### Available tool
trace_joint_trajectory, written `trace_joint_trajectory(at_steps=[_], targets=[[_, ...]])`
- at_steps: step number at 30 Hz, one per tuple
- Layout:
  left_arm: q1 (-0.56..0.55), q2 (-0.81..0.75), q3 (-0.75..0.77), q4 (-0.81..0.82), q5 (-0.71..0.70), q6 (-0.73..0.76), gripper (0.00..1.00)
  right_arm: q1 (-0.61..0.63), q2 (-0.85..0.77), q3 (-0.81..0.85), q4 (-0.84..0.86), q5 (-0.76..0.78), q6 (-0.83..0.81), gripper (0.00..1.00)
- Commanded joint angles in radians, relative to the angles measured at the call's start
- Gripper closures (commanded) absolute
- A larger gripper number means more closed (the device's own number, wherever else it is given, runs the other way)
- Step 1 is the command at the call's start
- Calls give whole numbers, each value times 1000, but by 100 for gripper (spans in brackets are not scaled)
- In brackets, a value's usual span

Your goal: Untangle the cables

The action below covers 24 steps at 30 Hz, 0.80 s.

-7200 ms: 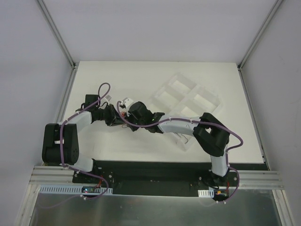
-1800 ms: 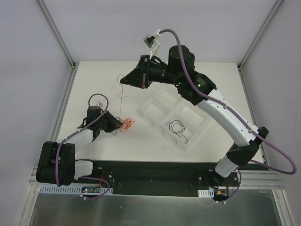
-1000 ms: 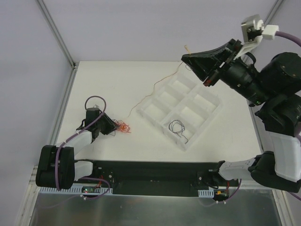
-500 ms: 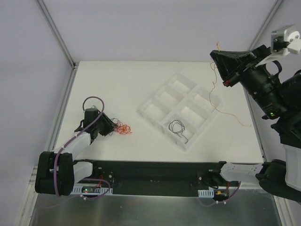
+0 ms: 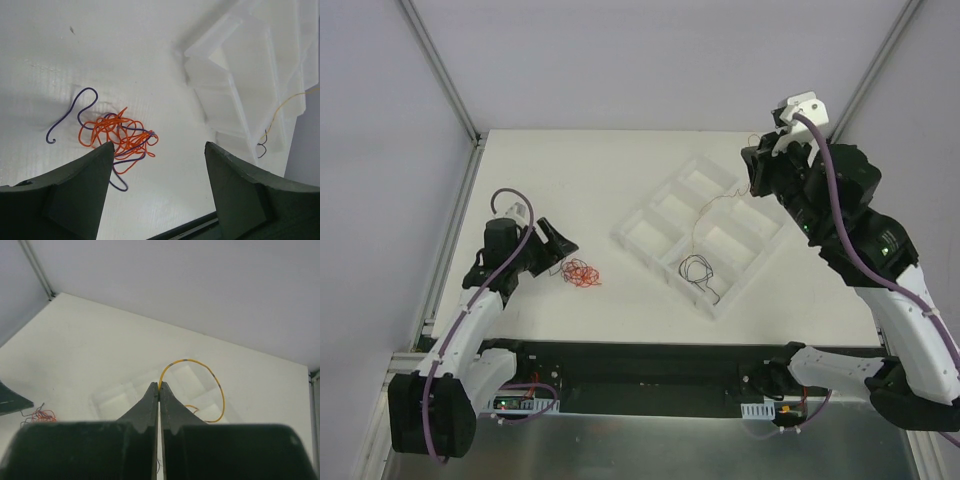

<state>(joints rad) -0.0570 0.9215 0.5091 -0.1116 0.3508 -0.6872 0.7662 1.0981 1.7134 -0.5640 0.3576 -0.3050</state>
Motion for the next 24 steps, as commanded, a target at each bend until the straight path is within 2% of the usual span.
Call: trace_joint_trajectory(at_steps=[1, 5, 10, 13, 16, 24], targets=[[11, -53, 69, -57, 77, 64, 26, -74, -17, -38, 56, -34, 62, 100], [11, -75, 106, -76, 96, 80, 21, -111, 3, 69, 35, -97, 76, 100], [11, -67, 115, -86, 89, 92, 18, -133, 72, 308, -7, -123, 44, 100], [11, -59, 112, -85, 100, 91, 18, -149, 101, 360, -22, -112, 18, 100], [11, -62, 109, -85, 106, 98, 18, -171, 99, 339, -10, -118, -5, 100], [9, -50, 117, -85, 134, 106, 18, -312, 40, 62, 157, -210, 23, 100]])
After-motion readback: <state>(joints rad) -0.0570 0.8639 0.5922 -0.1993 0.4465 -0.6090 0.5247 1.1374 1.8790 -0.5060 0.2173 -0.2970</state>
